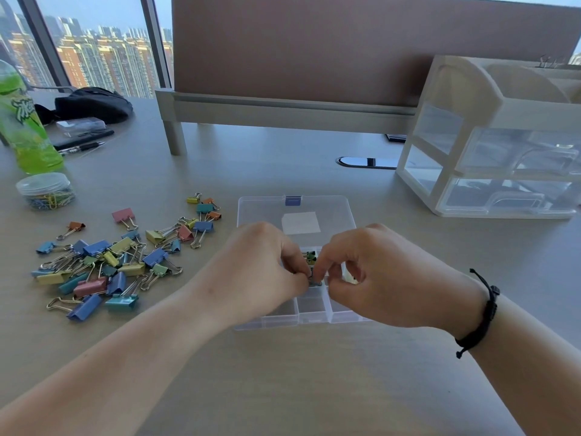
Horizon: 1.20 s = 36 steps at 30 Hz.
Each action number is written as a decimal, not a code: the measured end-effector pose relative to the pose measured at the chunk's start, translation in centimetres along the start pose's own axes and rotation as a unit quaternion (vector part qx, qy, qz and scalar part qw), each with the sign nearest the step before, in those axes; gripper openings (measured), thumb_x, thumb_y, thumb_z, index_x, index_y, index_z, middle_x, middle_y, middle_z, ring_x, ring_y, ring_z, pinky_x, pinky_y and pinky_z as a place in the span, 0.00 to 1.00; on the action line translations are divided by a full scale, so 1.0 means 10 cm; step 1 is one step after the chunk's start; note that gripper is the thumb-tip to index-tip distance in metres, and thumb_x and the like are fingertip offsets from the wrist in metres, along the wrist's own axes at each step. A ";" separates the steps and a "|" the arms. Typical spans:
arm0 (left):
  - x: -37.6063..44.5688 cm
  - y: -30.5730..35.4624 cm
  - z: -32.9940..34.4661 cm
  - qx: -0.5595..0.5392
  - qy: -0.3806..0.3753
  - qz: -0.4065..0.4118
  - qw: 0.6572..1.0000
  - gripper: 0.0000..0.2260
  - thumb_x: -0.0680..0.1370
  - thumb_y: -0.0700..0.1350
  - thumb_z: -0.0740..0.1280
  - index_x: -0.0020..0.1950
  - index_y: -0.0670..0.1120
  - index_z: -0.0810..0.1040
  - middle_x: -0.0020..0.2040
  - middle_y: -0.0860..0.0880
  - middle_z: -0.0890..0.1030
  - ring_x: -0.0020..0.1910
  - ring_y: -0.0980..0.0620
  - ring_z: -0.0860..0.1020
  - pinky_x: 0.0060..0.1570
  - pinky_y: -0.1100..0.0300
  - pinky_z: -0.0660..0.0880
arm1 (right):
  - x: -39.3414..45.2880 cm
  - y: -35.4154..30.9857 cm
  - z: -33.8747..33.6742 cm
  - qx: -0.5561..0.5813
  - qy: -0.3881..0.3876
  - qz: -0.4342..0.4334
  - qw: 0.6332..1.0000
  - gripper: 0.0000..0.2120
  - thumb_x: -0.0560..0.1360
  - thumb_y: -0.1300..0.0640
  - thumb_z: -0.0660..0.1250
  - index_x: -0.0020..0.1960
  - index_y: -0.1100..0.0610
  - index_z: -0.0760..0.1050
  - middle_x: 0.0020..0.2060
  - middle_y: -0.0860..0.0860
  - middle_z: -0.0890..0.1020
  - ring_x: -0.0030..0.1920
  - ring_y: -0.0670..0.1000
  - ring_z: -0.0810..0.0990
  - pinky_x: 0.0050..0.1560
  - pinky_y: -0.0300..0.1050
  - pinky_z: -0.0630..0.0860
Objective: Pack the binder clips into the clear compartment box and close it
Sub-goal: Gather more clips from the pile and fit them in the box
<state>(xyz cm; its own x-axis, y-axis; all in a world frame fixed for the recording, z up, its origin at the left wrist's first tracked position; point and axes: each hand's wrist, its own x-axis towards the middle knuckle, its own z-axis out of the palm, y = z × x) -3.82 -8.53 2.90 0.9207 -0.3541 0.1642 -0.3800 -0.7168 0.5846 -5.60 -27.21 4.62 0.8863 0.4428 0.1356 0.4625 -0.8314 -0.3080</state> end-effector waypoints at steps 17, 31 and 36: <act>0.06 -0.01 -0.04 -0.024 -0.027 -0.036 0.999 0.09 0.79 0.44 0.67 0.55 0.53 0.85 0.24 0.62 0.76 0.22 0.68 0.71 0.24 0.75 0.63 | -0.01 -0.08 0.04 -0.027 -0.080 0.028 0.996 0.15 0.77 0.55 0.61 0.55 0.40 0.81 0.45 0.43 0.74 0.39 0.40 0.71 0.41 0.37 0.71; 0.05 0.00 -0.04 -0.021 -0.026 -0.030 0.999 0.06 0.75 0.49 0.74 0.51 0.54 0.86 0.35 0.57 0.81 0.24 0.68 0.73 0.24 0.75 0.64 | -0.01 -0.12 0.03 -0.050 -0.090 0.033 0.994 0.15 0.78 0.53 0.60 0.58 0.40 0.80 0.44 0.43 0.73 0.41 0.44 0.73 0.41 0.42 0.74; 0.04 0.01 -0.04 -0.013 -0.020 -0.021 0.999 0.06 0.75 0.49 0.73 0.51 0.54 0.87 0.35 0.56 0.81 0.24 0.68 0.72 0.23 0.74 0.63 | 0.00 -0.11 0.04 -0.040 -0.086 0.022 0.995 0.15 0.77 0.54 0.60 0.57 0.41 0.81 0.44 0.43 0.72 0.41 0.44 0.73 0.42 0.42 0.74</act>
<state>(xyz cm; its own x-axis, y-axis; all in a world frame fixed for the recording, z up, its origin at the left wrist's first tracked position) -3.43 -8.55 3.32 0.9317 -0.3471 0.1074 -0.3373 -0.7163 0.6109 -6.08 -26.14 4.58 0.8915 0.4512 -0.0407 0.4306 -0.8718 -0.2337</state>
